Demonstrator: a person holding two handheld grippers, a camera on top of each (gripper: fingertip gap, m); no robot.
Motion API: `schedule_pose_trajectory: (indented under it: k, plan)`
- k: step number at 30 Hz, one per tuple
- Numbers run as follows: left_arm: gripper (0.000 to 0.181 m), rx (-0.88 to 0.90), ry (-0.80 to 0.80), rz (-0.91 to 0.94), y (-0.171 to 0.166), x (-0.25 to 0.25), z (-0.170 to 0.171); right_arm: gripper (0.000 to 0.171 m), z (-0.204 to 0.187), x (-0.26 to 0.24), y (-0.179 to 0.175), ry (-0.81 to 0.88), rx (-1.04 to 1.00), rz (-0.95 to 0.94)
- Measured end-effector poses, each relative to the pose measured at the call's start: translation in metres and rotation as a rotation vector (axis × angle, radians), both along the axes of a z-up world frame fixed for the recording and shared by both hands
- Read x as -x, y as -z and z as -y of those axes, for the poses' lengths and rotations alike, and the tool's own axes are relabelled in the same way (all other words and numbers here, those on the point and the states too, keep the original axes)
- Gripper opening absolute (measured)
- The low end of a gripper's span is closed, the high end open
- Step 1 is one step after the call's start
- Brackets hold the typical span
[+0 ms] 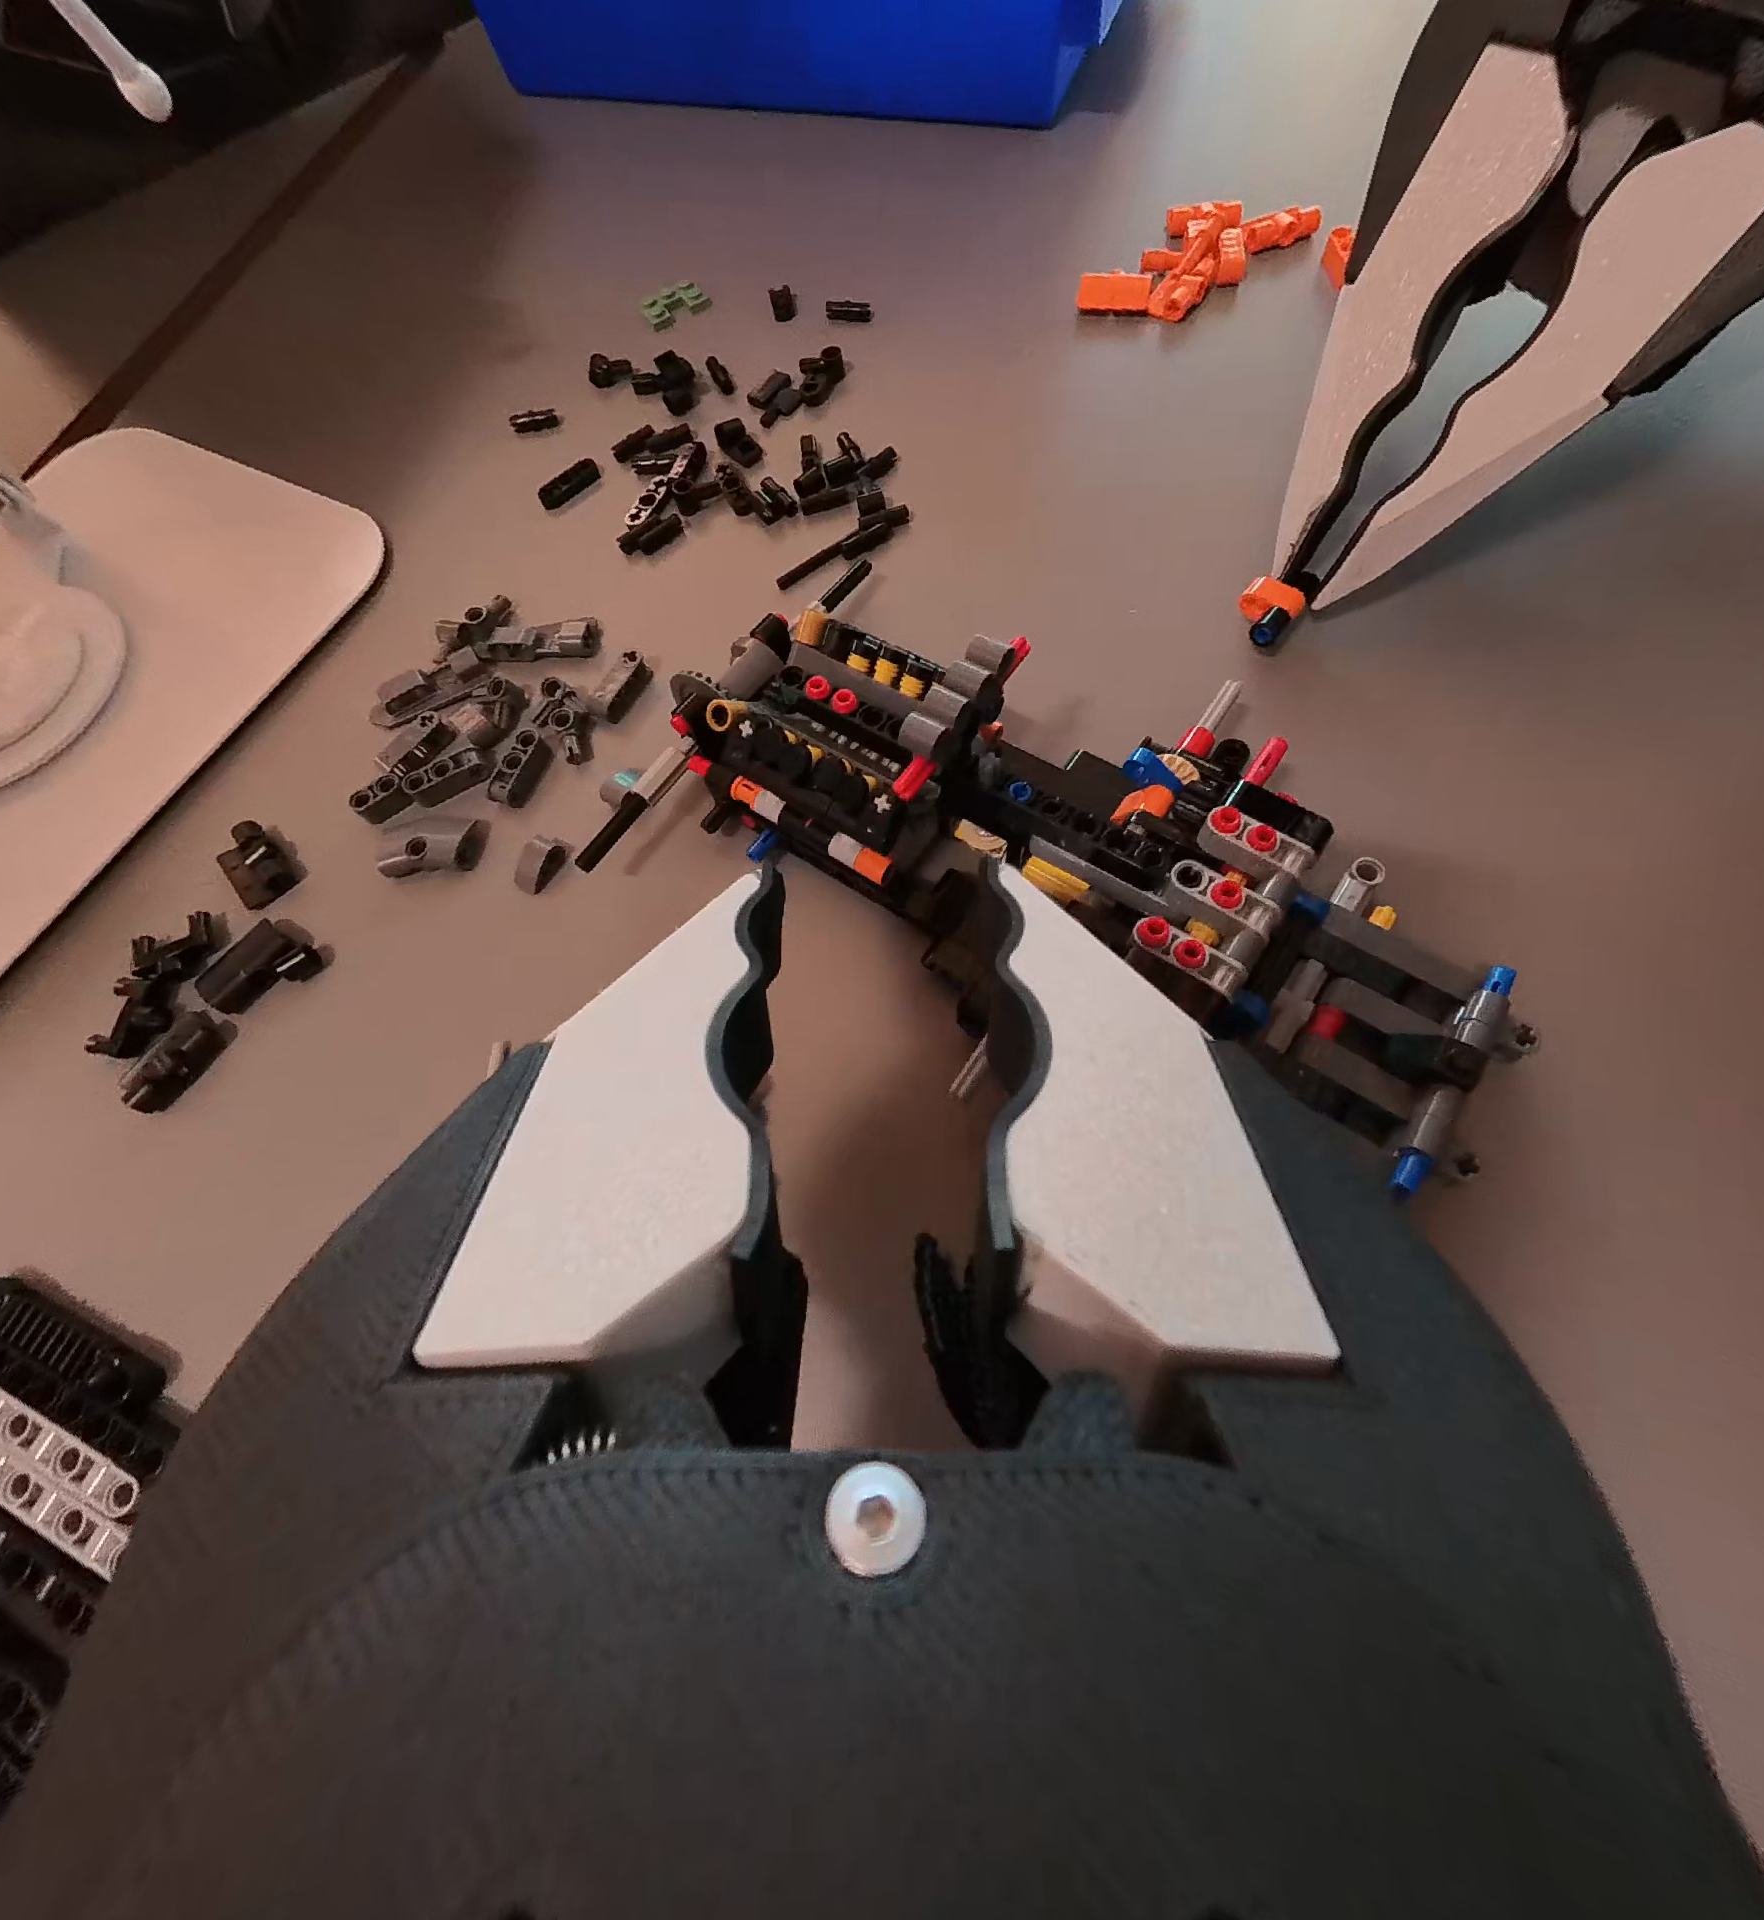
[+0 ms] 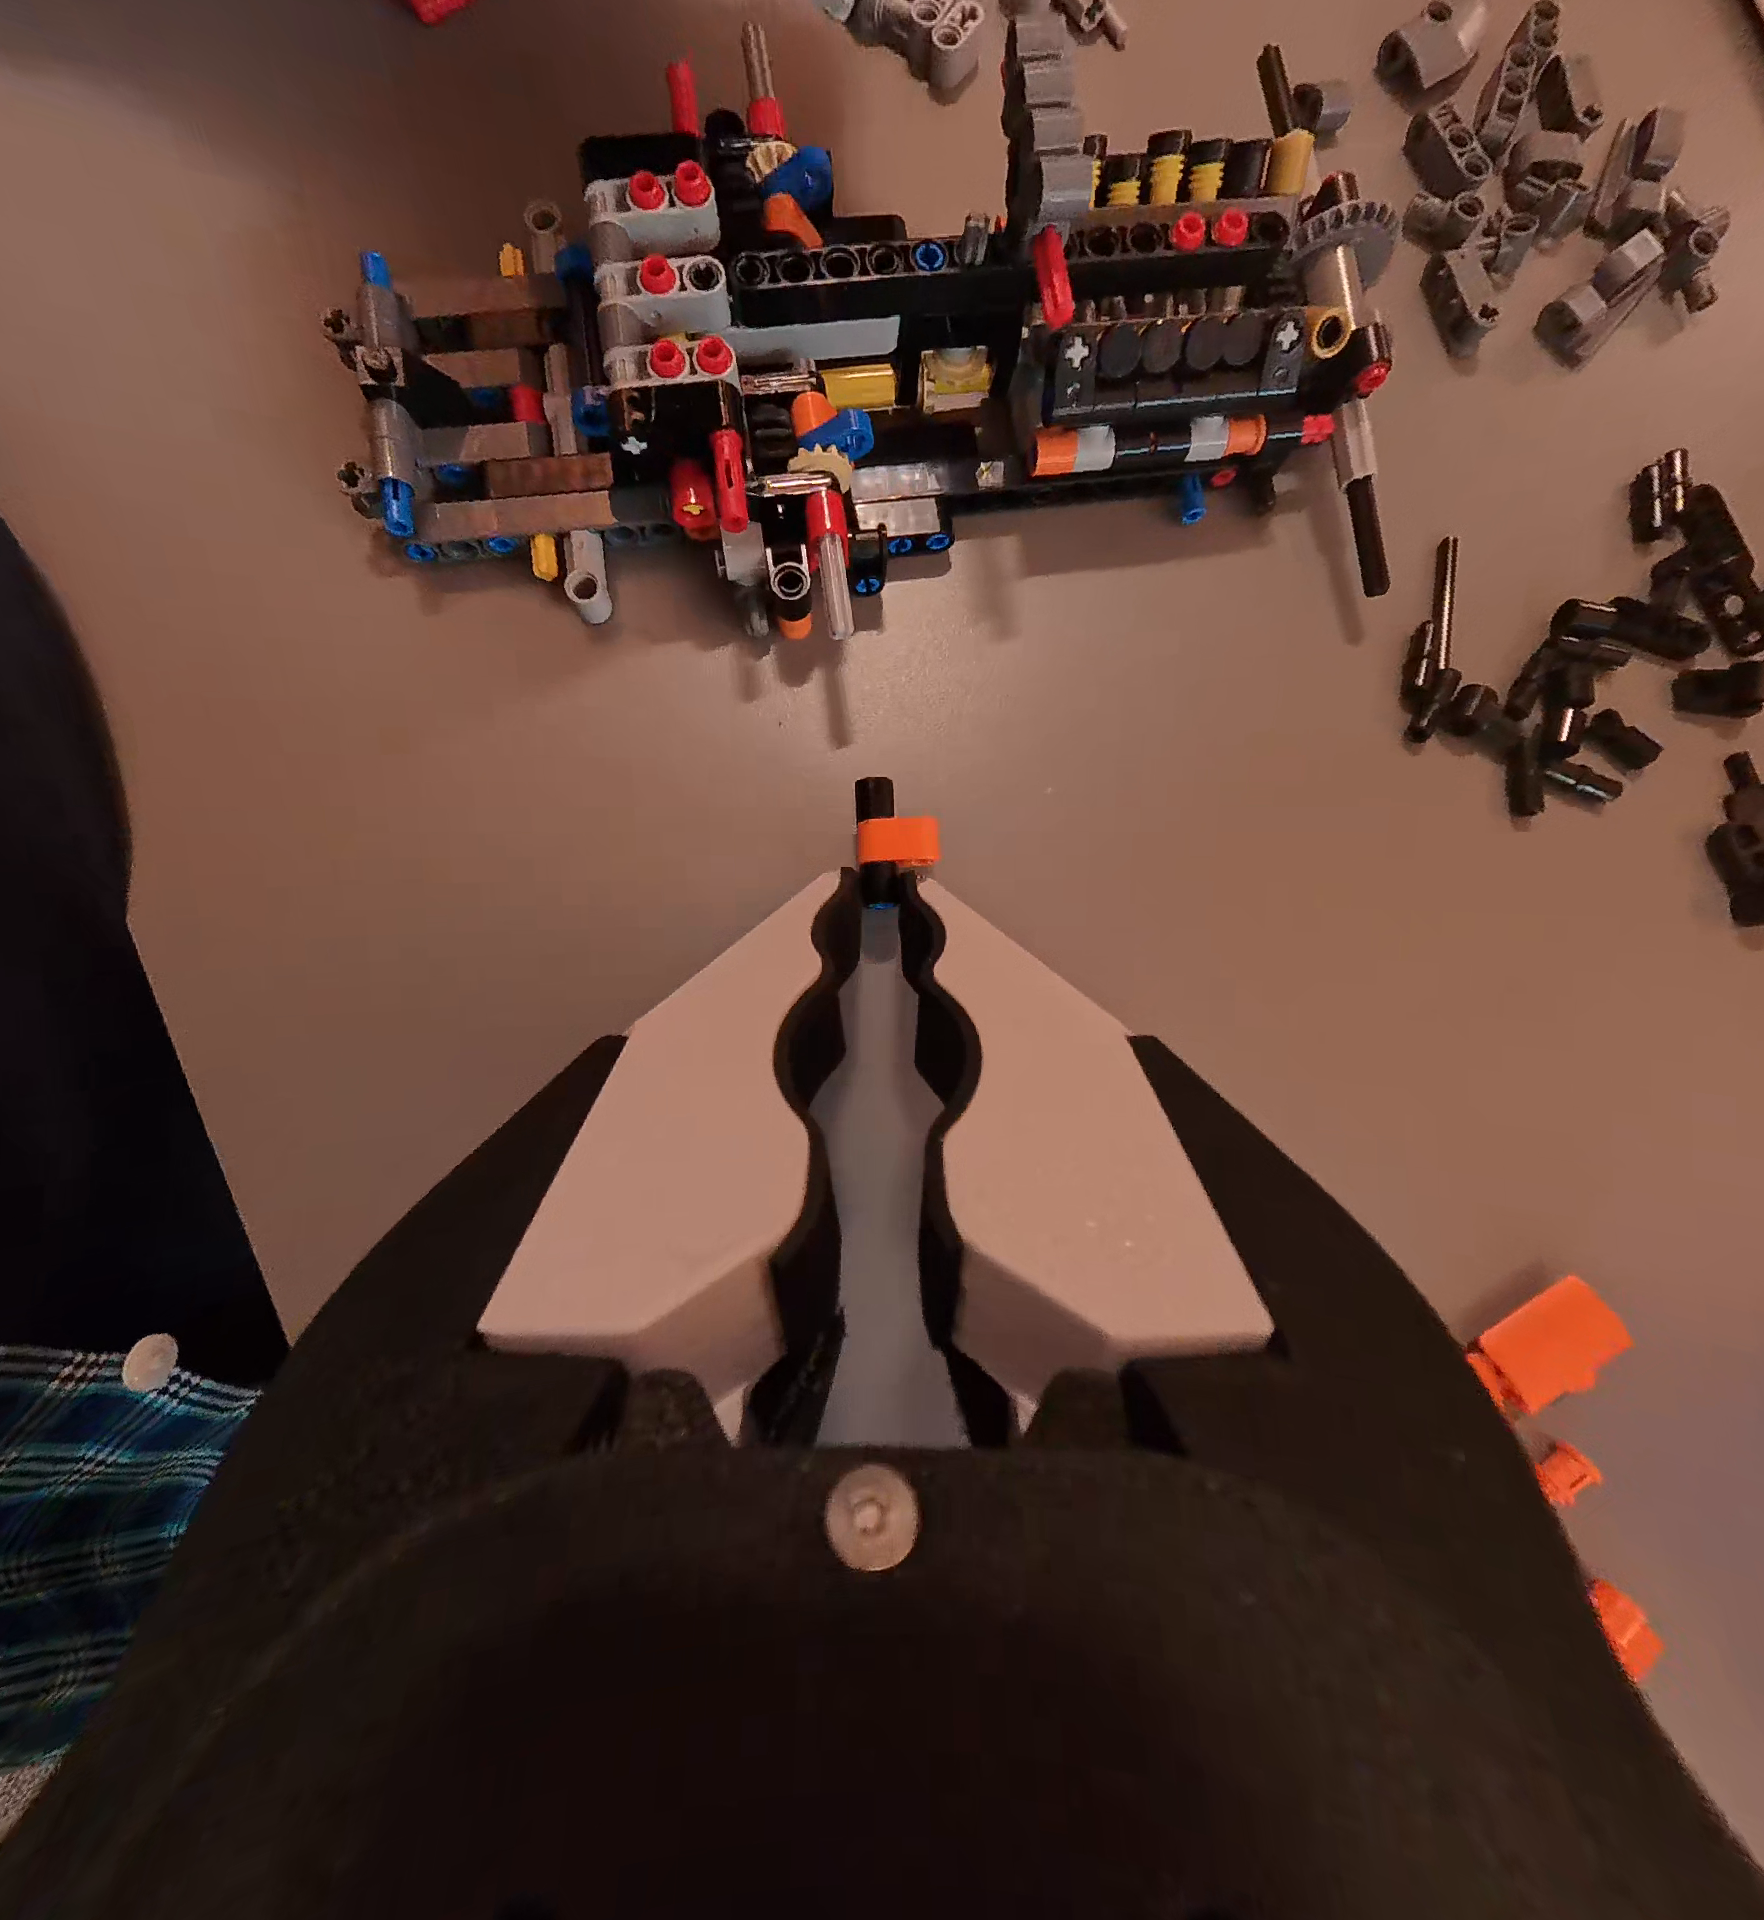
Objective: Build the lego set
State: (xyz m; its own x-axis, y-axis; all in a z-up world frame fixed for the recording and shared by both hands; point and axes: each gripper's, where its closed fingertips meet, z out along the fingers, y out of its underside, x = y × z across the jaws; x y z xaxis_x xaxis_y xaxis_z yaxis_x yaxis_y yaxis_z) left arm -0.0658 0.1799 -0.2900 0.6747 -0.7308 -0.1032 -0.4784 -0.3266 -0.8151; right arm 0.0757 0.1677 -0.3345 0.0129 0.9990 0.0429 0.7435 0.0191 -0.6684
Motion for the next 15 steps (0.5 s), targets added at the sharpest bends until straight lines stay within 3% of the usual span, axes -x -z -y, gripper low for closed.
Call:
schedule_pose_trajectory:
  k: [15]
  plan:
    - [0.031, 0.012, 0.03, 0.026, 0.002, -0.004, 0.0, 0.004, -0.002, 0.004, -0.011, 0.008, -0.017, -0.063]
